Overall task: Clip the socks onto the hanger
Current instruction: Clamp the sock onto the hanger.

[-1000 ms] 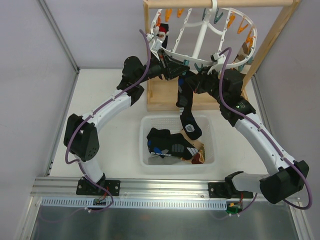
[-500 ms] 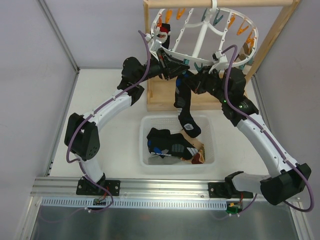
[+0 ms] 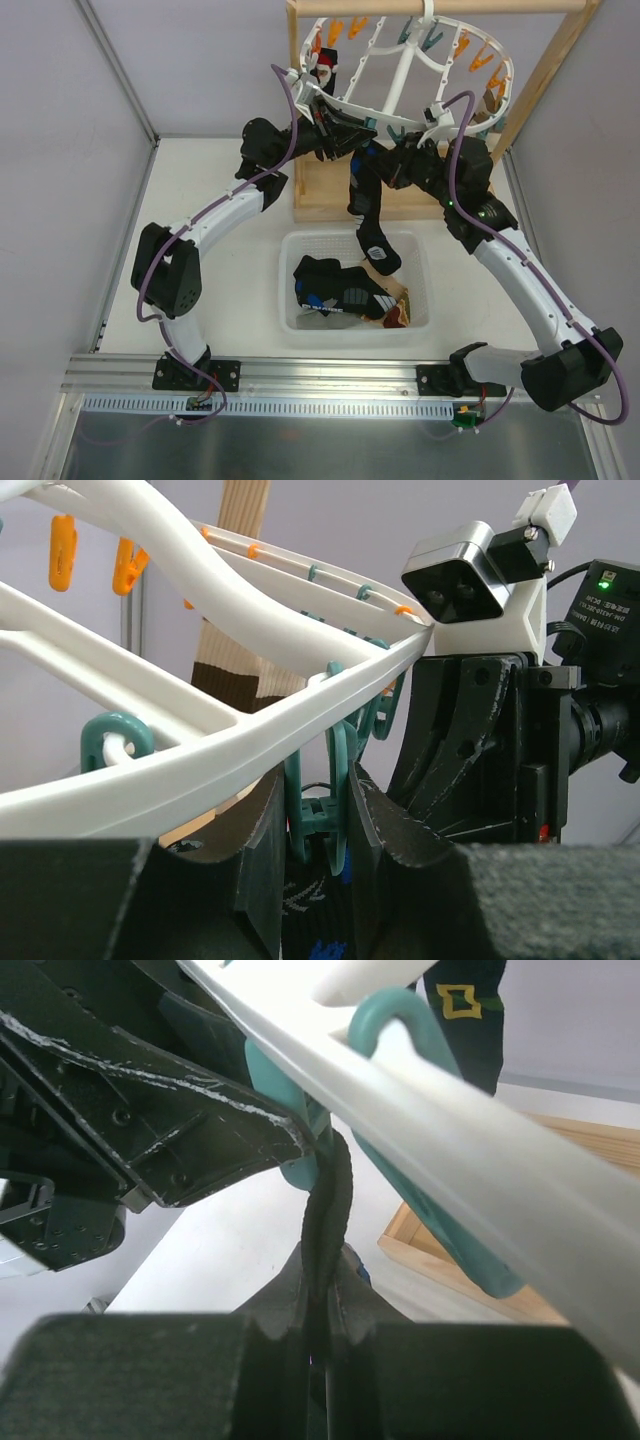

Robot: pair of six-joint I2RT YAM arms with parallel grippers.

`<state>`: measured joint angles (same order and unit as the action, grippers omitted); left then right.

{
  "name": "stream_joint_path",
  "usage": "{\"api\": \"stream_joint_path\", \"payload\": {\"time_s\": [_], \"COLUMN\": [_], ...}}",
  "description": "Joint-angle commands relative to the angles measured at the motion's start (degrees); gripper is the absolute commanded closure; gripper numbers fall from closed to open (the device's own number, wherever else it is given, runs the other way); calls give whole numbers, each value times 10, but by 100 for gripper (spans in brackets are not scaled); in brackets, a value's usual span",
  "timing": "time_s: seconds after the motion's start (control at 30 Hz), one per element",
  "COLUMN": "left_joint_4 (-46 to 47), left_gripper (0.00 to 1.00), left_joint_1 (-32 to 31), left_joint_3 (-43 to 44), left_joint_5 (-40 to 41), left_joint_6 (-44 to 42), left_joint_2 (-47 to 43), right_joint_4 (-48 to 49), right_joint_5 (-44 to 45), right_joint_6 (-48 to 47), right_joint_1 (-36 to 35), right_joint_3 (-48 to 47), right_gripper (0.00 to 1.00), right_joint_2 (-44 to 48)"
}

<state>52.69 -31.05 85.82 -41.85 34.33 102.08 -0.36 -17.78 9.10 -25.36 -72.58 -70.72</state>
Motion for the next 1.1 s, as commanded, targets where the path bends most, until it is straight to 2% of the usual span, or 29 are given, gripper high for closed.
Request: {"api": "stream_joint_path", "payload": {"time_s": [0.0,0.17,0.5,0.73,1.07], "left_joint_4": [83,105,114,128,152], "left_gripper": [100,100,100,100,100], "left_joint_1": [2,3,3,7,8], "left_joint_3": [6,24,31,41,27], "left_joint_5": [-97,-124,-119,-106,-110], "left_joint_6": [26,57,95,167,166], "left_joint_2": [14,29,29,38,32], "right_joint_4": [74,96,125,104,63], "right_joint_5": [-23,-24,-48,-52,-43], "right_joint_6": [-12,-30,-86,-127,-158], "right_joint_1": [6,7,7,8,8], "right_joint_3": [1,-5,7,-1,-13], "right_gripper": [99,99,99,99,99], "right_joint_2": [31,44,30,21,16]}}
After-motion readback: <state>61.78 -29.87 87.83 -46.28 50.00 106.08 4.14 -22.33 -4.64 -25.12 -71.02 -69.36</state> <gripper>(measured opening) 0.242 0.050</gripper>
